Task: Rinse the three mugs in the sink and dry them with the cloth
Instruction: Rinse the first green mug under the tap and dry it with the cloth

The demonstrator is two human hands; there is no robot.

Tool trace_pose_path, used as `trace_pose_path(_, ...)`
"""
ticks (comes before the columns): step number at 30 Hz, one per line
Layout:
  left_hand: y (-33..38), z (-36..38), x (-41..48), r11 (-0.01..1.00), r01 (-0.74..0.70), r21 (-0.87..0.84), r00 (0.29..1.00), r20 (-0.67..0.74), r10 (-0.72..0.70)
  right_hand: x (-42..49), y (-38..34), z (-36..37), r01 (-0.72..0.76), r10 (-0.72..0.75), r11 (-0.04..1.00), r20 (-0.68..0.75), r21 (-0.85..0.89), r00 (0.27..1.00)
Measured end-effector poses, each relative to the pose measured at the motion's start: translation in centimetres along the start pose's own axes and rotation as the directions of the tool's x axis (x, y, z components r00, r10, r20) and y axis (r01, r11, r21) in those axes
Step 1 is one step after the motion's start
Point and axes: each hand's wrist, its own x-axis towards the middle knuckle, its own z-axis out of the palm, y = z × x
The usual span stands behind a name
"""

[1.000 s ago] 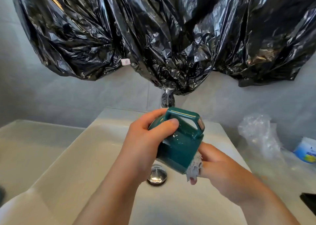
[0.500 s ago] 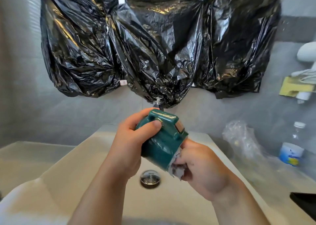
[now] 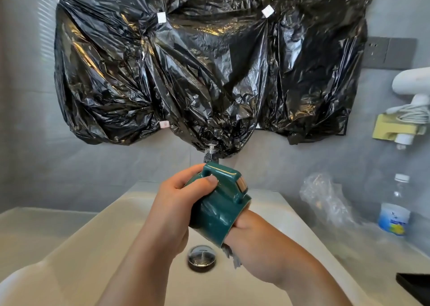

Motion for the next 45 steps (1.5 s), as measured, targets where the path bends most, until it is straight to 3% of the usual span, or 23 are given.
trace_pose_path(2,0.1,0.0,-0.1,1.000,0.001,-0.020,1.000,-0.007,-0.001,0.2,0.9,-0.5,0.033,-0.037,0.996,0.040,0.088,0.999)
trace_pose_path(5,0.3,0.1,-0.3,0.999,-0.005,-0.051,1.000,-0.008,0.005,0.1,0.8,-0.6,-0.009,-0.010,0.930,0.050,0.368,0.999)
trace_pose_path(8,0.4,0.2,-0.3,0.997,-0.030,-0.066,1.000,0.002,0.030,0.1,-0.4,0.1,0.012,-0.113,0.698,0.093,0.716,0.989)
trace_pose_path(10,0.5,0.1,-0.3,0.996,-0.043,-0.074,0.999,0.003,0.043,0.0,-0.9,0.4,-0.015,-0.145,0.576,0.120,0.818,0.982)
trace_pose_path(11,0.5,0.0,-0.3,0.996,-0.040,-0.082,0.999,0.007,0.040,0.0,-0.8,0.4,-0.017,-0.161,0.569,0.132,0.822,0.978)
trace_pose_path(13,0.5,-0.1,-0.2,0.995,-0.029,-0.097,0.999,0.032,0.032,-0.4,-1.2,0.3,0.005,-0.190,0.669,0.165,0.743,0.968)
trace_pose_path(14,0.4,-0.1,-0.2,0.996,-0.029,-0.090,0.999,0.037,0.033,-0.7,-1.3,0.1,0.027,-0.162,0.793,0.168,0.609,0.972)
trace_pose_path(16,0.3,0.0,-0.1,0.998,-0.030,-0.058,0.999,0.030,0.031,-1.2,-1.3,-0.3,0.057,-0.070,0.989,0.092,0.136,0.993)
trace_pose_path(18,0.5,0.1,-0.2,0.999,-0.029,-0.043,1.000,0.009,0.030,-1.1,-1.4,-0.2,0.048,-0.046,0.981,0.015,-0.185,0.999)
trace_pose_path(19,0.6,0.2,-0.2,0.999,-0.037,-0.038,0.999,0.011,0.038,-1.0,-1.4,-0.1,0.033,-0.035,0.978,-0.009,-0.208,0.999)
trace_pose_path(22,0.8,0.0,-0.4,0.999,-0.040,-0.017,0.999,0.034,0.040,-1.0,-1.6,0.6,0.054,-0.053,0.998,-0.041,0.012,0.998)
trace_pose_path(25,0.8,0.0,-0.5,0.999,-0.042,-0.022,0.998,0.051,0.043,-1.3,-2.2,0.8,0.117,-0.132,0.949,0.032,0.292,0.991)
trace_pose_path(28,0.6,0.0,-0.3,0.995,-0.065,-0.070,0.996,0.054,0.069,-0.9,-2.4,1.0,0.081,-0.189,0.746,0.093,0.660,0.978)
trace_pose_path(30,0.5,-0.2,-0.1,0.991,-0.068,-0.115,0.996,0.058,0.075,-0.9,-2.6,1.3,0.015,-0.185,0.616,0.126,0.787,0.975)
trace_pose_path(31,0.5,-0.4,-0.1,0.988,-0.064,-0.144,0.995,0.065,0.074,-1.0,-2.7,1.4,0.017,-0.176,0.640,0.125,0.769,0.976)
trace_pose_path(32,0.5,-0.6,0.0,0.983,-0.061,-0.171,0.994,0.074,0.075,-1.2,-2.8,1.4,0.046,-0.158,0.733,0.104,0.679,0.982)
trace_pose_path(34,0.4,-0.8,0.1,0.981,-0.060,-0.187,0.994,0.074,0.075,-1.9,-3.1,1.3,0.089,-0.098,0.964,0.026,0.250,0.995)
trace_pose_path(35,0.4,-0.8,0.1,0.983,-0.058,-0.172,0.996,0.062,0.069,-2.1,-3.2,1.2,0.072,-0.073,0.997,-0.021,-0.027,0.997)
trace_pose_path(36,0.4,-0.7,0.1,0.988,-0.054,-0.148,0.997,0.051,0.062,-2.0,-3.2,1.0,0.043,-0.060,0.965,-0.059,-0.258,0.996)
trace_pose_path(38,0.4,-0.4,0.1,0.993,-0.042,-0.108,0.998,0.050,0.048,-1.9,-3.1,0.9,-0.004,-0.038,0.900,-0.088,-0.436,0.995)
trace_pose_path(40,0.5,-0.2,0.0,0.995,-0.031,-0.098,0.998,0.052,0.037,-1.9,-2.8,1.0,-0.006,-0.021,0.948,-0.082,-0.319,0.996)
trace_pose_path(42,0.5,-0.1,-0.1,0.996,-0.031,-0.088,0.998,0.051,0.036,-1.8,-2.8,1.2,0.029,-0.031,0.998,-0.041,-0.058,0.999)
trace_pose_path(45,0.4,0.1,-0.1,0.993,-0.043,-0.107,0.997,0.056,0.049,-1.4,-2.6,1.1,0.076,-0.118,0.896,0.070,0.438,0.991)
